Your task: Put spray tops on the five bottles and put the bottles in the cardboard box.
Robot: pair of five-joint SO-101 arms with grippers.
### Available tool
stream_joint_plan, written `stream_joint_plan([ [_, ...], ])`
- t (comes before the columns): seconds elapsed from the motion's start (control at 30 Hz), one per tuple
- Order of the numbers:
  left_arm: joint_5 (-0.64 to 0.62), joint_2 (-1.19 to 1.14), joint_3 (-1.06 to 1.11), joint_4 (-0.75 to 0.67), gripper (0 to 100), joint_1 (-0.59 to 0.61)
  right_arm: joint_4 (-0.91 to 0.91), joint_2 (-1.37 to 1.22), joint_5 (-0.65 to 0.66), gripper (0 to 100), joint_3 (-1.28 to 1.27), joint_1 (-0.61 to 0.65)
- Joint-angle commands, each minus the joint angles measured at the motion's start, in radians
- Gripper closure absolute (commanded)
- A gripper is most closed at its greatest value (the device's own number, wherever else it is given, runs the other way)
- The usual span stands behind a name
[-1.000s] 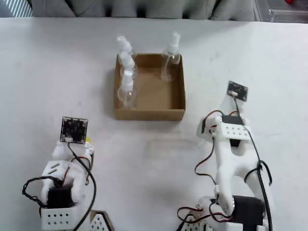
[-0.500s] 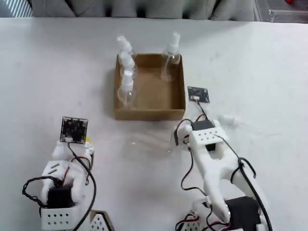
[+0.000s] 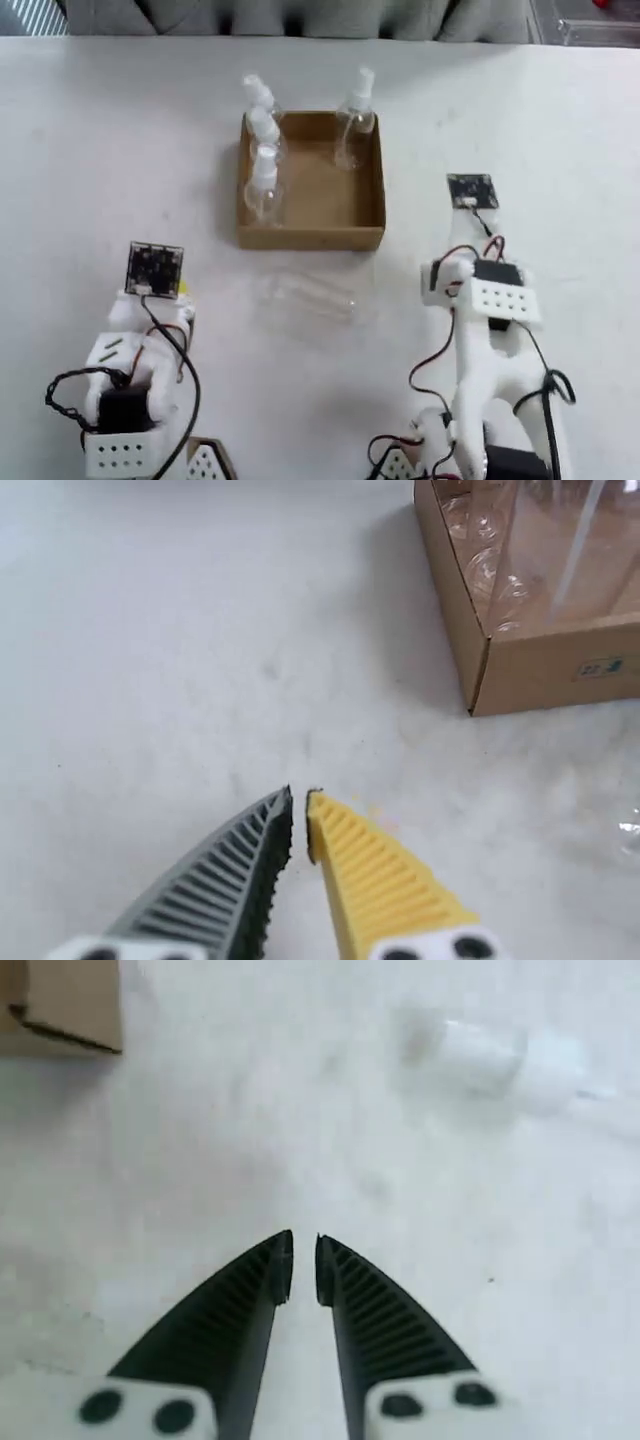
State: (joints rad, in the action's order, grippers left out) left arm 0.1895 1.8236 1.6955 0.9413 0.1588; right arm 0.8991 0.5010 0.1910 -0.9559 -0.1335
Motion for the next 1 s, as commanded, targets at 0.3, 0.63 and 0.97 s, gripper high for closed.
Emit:
stream_joint_plan([
  [0.3, 0.433, 0.008, -0.106, 0.138, 85, -0.105, -0.193, 0.041, -0.002, 98.2, -0.057, -0.119],
  [0.63, 0.666, 0.008, -0.373, 0.488, 85, -0.441, -0.211, 0.038, -0.002, 98.1, -0.061, -0.140],
  [0.97, 0.801, 0.008, -0.470, 0.687, 85, -0.730, -0.239, 0.008, 0.000, 98.1, -0.066, -0.139],
])
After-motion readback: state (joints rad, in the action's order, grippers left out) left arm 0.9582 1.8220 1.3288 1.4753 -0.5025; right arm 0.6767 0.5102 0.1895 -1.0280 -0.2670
